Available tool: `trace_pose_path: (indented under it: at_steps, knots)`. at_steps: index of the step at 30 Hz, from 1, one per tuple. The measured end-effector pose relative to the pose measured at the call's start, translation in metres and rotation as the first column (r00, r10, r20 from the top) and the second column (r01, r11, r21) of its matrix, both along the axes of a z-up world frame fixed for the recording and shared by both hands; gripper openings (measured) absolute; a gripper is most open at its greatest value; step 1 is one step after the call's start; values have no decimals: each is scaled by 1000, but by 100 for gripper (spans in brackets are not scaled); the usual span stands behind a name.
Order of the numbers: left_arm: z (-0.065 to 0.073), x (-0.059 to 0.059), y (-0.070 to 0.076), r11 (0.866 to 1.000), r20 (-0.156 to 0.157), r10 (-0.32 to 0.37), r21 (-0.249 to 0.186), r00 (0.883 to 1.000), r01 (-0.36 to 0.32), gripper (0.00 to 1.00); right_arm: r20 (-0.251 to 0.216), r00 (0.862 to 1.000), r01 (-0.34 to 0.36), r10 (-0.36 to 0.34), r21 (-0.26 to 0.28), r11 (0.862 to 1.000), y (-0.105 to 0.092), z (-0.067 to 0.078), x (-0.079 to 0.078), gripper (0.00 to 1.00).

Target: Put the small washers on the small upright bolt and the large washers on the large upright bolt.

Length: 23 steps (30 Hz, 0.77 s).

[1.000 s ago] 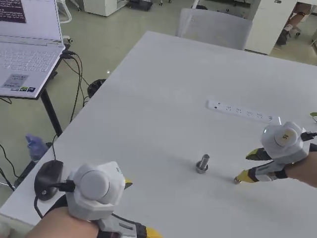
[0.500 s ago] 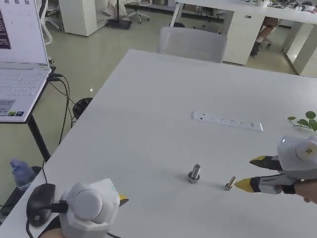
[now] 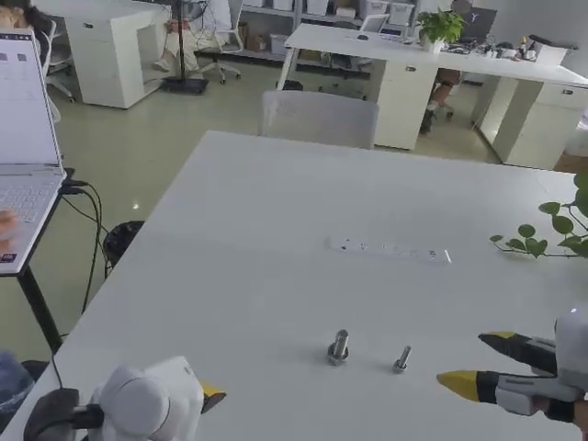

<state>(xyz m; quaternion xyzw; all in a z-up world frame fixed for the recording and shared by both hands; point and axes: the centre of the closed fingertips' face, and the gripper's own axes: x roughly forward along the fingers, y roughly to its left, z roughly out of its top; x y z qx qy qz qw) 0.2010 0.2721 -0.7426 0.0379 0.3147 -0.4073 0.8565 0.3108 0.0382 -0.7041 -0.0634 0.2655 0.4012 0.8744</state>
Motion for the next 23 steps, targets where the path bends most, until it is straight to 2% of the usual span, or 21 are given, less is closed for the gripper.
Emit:
trace_pose_path:
  at_steps: [7, 10, 13, 16, 18, 21, 23]
  knots:
    - [3, -2, 7, 1000, 14, 7, -2, 1000, -7, 86, -5, 999, 44, -44, 55, 998, -2, -2, -22, 79]
    - [8, 0, 10, 998, 12, 49, -35, 999, -48, 86, -22, 998, 52, -50, 80, 995, -4, -5, -31, 81]
    - [9, -1, 8, 997, 14, 63, -45, 998, -63, 86, -29, 998, 55, -53, 87, 995, -14, -13, -35, 83]
    - [6, -2, 6, 997, 10, 72, -37, 997, -72, 86, -41, 997, 68, -63, 126, 990, -23, -18, -41, 87]
    - [5, -3, 4, 995, 2, 86, -40, 996, -86, 86, -49, 997, 67, -61, 127, 990, -29, -26, -49, 90]
    - [5, -1, 1, 992, -13, 112, -54, 994, -113, 85, -89, 995, 63, -55, 94, 994, -40, -41, -60, 93]
    - [5, 0, -2, 992, -12, 117, -44, 993, -117, 85, -70, 996, 66, -59, 97, 993, -43, -43, -64, 100]
